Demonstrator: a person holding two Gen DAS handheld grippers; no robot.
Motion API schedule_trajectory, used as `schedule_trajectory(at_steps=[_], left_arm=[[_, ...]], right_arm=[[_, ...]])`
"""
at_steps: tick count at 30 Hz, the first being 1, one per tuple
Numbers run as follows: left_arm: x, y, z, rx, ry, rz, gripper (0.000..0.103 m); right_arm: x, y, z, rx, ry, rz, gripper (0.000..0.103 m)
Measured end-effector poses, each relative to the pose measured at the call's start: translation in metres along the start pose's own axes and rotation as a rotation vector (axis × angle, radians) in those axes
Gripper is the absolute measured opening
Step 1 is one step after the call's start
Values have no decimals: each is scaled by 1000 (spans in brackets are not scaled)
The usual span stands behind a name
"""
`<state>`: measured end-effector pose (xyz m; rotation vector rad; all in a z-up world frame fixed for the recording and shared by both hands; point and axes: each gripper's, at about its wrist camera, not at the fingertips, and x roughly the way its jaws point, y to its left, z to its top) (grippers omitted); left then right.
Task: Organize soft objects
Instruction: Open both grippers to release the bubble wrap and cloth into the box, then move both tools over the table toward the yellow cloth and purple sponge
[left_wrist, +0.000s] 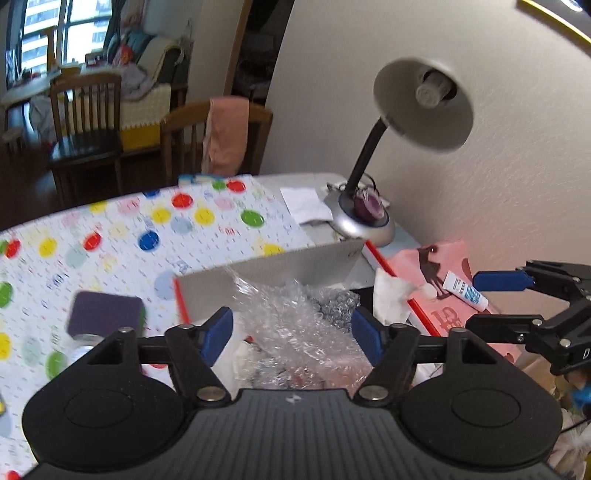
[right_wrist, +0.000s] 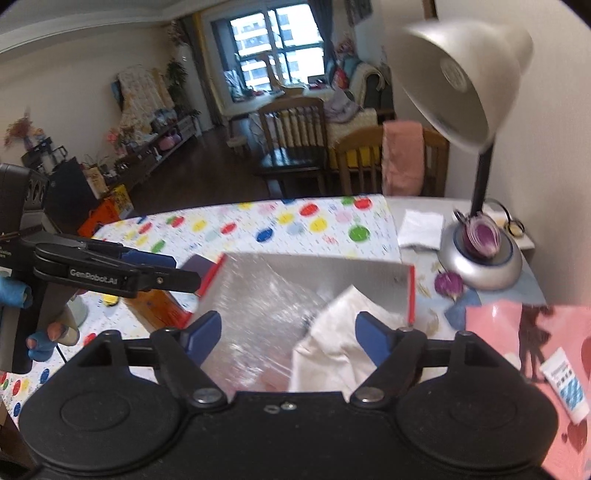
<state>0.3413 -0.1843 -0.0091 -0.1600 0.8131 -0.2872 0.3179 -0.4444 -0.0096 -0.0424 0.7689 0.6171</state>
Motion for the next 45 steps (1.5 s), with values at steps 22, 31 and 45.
schedule_trajectory(at_steps=[22,31,45], left_arm=[[-143,150,-20,-134,-119,153,86],[-149,230,-47,-234,-105,213,103],[-79,315,-77,-504,-53,320,103]], right_arm=[[50,142,67,-56,-16,146,102],[121,184,109,-60,107,205,103],[257,202,135,-198,373,178,102]])
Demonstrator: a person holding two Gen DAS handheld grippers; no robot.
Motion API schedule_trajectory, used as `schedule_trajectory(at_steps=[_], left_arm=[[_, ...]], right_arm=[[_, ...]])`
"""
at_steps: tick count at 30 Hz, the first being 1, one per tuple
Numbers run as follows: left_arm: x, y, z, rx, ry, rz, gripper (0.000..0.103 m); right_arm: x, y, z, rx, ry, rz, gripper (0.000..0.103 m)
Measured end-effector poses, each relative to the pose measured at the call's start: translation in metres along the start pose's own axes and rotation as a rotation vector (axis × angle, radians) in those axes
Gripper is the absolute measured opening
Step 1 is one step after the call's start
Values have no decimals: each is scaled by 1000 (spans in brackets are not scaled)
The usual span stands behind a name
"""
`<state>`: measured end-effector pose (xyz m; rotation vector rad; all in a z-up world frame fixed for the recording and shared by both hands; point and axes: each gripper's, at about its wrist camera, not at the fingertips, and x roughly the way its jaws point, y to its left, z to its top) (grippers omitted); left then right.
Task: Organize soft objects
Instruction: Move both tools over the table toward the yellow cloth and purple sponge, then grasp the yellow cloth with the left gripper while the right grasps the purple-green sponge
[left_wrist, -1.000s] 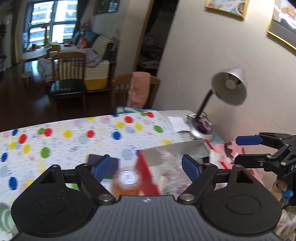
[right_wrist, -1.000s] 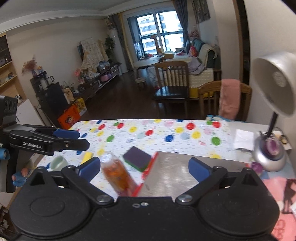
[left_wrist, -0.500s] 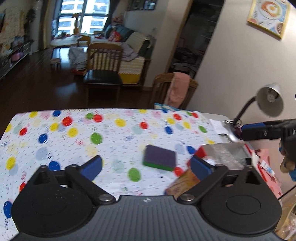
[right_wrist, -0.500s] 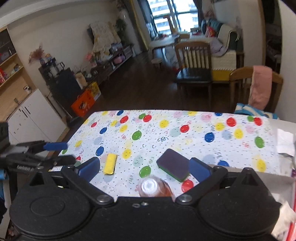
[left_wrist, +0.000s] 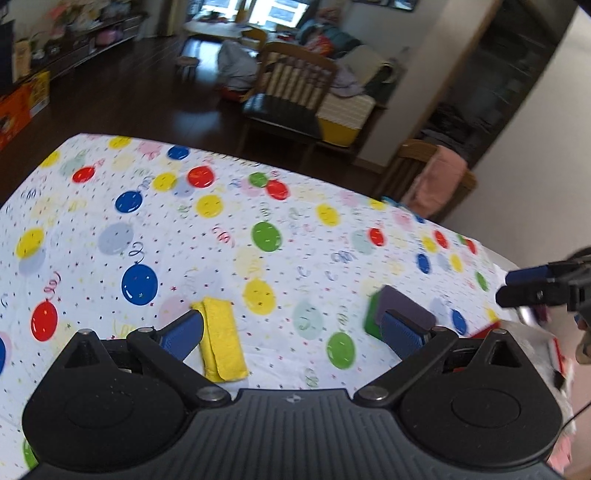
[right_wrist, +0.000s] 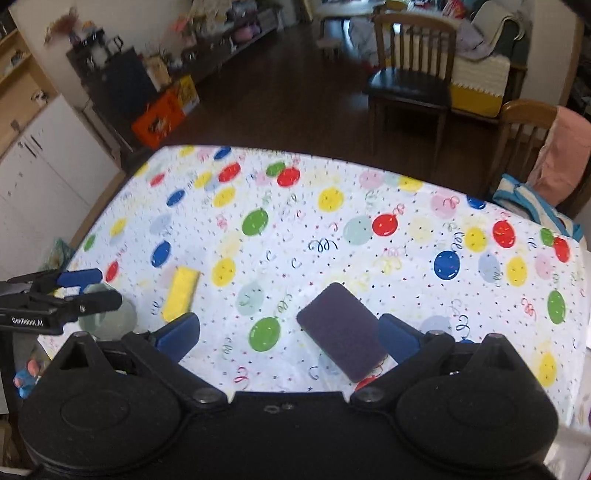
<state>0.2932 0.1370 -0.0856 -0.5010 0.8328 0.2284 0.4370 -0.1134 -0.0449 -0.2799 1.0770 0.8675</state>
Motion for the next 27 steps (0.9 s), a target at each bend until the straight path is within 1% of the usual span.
schedule_trajectory(at_steps=[8,10,13,17,23,25,27], left_arm=[[55,2,-9,-25,57,97,103],[66,4,-12,-23,62,125,103],[83,7,-16,-31,89,143,103],[101,10,-25,-9,100,186,103],[120,17,-30,7,105,213,103],[125,18,-31,7,104,214,103],[128,19,-32,8,103,217,103]], right_arm=[[62,-9,12,-110,141,1,102],[76,-14,14,-103,164,11,102],[93,-22,15,-82,189,33,102],[115,-28,14,-102,227,27,101],[145,-28,5,-191,286,-15,101],[153,-28,1,-208,310,-14,100],[159,-27,-2,-237,319,-35,103]])
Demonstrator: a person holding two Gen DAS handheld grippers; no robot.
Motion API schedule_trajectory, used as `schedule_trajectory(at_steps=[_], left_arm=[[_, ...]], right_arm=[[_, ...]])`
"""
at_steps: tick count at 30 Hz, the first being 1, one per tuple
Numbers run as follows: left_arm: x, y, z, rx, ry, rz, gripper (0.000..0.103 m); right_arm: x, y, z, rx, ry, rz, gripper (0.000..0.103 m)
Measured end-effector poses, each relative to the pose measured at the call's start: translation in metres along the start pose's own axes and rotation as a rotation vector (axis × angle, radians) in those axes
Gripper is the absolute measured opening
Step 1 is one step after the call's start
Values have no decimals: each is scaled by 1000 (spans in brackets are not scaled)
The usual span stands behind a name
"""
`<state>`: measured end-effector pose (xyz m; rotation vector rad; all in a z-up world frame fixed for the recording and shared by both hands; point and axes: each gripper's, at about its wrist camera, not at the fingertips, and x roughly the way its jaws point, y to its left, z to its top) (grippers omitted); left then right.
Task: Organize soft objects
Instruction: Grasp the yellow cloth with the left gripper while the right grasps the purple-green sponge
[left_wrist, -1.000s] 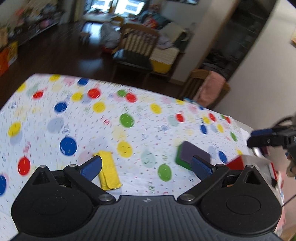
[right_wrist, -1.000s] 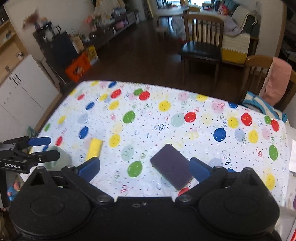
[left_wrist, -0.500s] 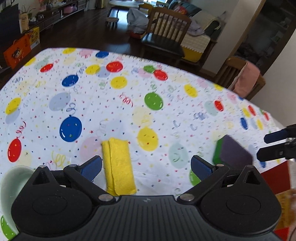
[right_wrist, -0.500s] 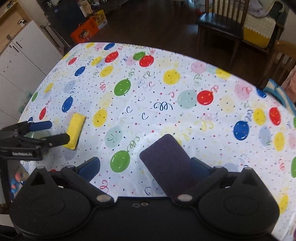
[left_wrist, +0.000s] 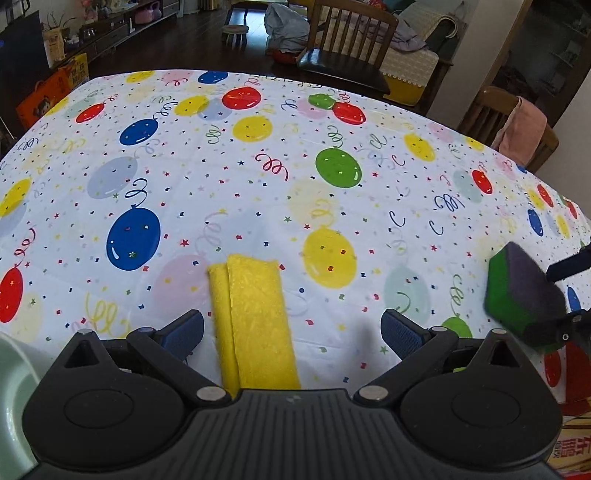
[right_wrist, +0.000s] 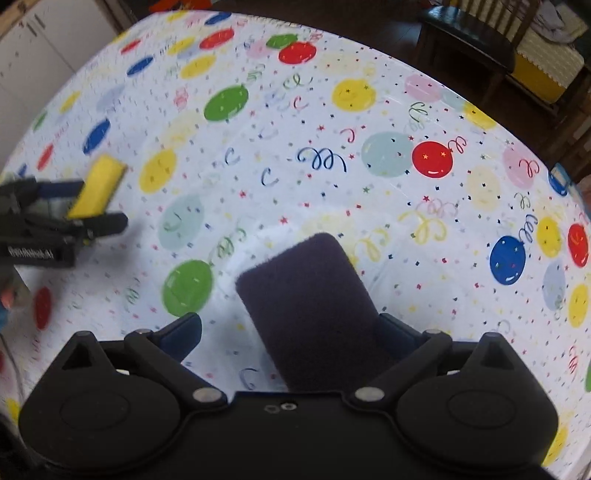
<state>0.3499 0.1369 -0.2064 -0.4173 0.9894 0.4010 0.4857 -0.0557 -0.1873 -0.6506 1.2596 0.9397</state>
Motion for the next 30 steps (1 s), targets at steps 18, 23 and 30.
schedule_trajectory(at_steps=[18,23,30], left_arm=[[-5,-1,-5,54,-97,130,45],[-7,3,-6,30,-102,125,39],[-12,4,-8,29,-80,105,38]], right_arm=[[20,-5,2,-48,-2,-151,77],[19,-5,0,-41,-6,-168,63],[3,-9,-2,-2,-34,-181,28]])
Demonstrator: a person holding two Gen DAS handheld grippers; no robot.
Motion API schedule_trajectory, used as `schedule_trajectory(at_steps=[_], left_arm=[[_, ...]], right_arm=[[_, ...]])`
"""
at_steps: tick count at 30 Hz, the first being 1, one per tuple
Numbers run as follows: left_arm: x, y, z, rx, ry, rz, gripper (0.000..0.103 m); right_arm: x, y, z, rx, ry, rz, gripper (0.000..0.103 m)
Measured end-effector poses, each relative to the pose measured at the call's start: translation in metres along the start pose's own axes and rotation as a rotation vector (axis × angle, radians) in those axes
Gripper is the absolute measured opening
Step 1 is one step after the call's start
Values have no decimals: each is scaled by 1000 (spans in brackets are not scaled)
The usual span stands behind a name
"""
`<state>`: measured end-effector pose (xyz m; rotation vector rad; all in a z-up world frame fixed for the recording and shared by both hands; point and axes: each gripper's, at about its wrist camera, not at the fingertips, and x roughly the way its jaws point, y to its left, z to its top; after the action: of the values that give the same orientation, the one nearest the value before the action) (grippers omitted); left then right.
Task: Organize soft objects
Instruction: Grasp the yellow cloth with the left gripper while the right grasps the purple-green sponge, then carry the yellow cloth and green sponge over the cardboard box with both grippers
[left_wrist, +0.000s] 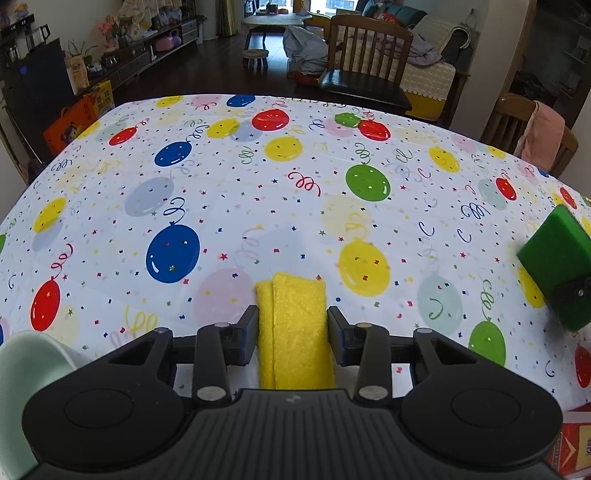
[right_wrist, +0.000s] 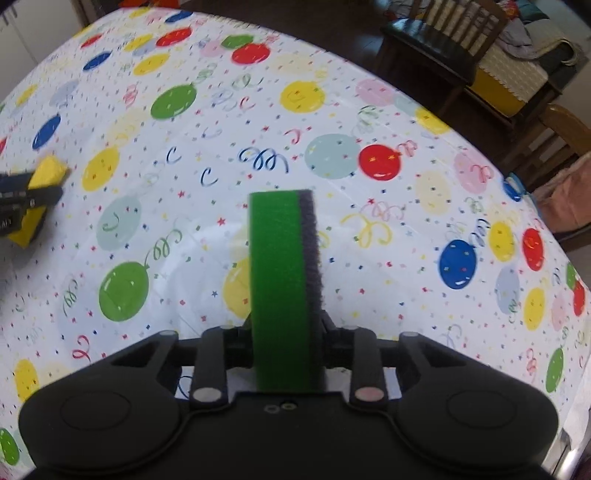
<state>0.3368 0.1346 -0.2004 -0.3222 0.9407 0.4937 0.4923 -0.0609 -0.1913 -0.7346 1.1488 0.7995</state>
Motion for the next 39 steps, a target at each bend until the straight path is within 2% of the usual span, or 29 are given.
schedule_trajectory(at_steps=[10,18,29,39], left_arm=[[-25,-5,-2,29,-13,-38,38],[-66,-11,-2,56,-27,-120,35],[-134,-23,-8,135,-80,-204,34],[-206,-52,-6,216,-114,-317,34]], right_arm=[[-52,-5,-13,93,-123,21,27],[-107,-1,-33,128,-180,23,27],[-191,18,-83,132,-296,-9,27],[-252,23,-139,177,-381,-43,27]])
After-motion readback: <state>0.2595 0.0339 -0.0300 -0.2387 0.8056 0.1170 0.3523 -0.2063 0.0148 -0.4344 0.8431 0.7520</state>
